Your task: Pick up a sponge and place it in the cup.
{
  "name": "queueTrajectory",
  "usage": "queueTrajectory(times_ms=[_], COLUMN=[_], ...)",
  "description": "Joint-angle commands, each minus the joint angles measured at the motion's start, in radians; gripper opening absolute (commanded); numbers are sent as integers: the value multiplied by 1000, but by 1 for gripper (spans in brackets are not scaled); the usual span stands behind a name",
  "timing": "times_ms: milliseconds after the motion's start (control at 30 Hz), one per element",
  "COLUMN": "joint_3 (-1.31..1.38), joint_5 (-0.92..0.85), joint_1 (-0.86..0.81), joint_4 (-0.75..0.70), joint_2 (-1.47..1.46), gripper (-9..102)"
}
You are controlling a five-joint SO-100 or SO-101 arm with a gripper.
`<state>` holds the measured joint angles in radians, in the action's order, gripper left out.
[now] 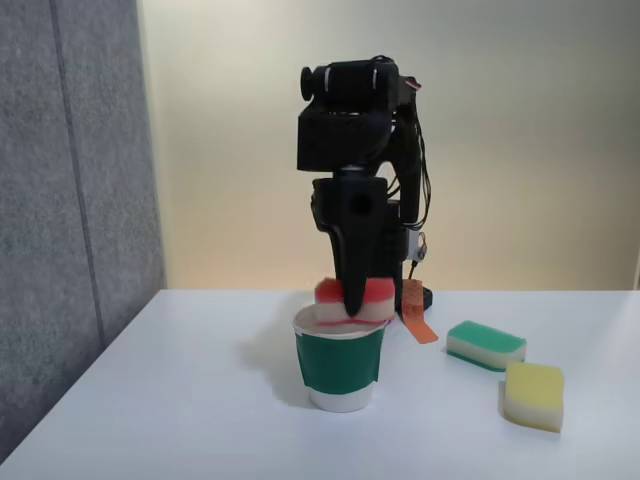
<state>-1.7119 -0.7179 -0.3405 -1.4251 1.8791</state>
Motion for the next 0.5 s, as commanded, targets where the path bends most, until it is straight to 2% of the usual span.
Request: queueTrajectory(times_ms=[0,67,200,333,367,400,467], joint_3=[-17,-25,-34,-44,-48,-51,-63], joint_5=[5,8,29,37,38,44,77], joint_1=[-15,-12,-6,-2,0,2,6], joint_4=[2,5,6,29,32,34,31], joint_2=[83,91,101,109,112,117,140], gripper=[16,22,40,41,38,31,4])
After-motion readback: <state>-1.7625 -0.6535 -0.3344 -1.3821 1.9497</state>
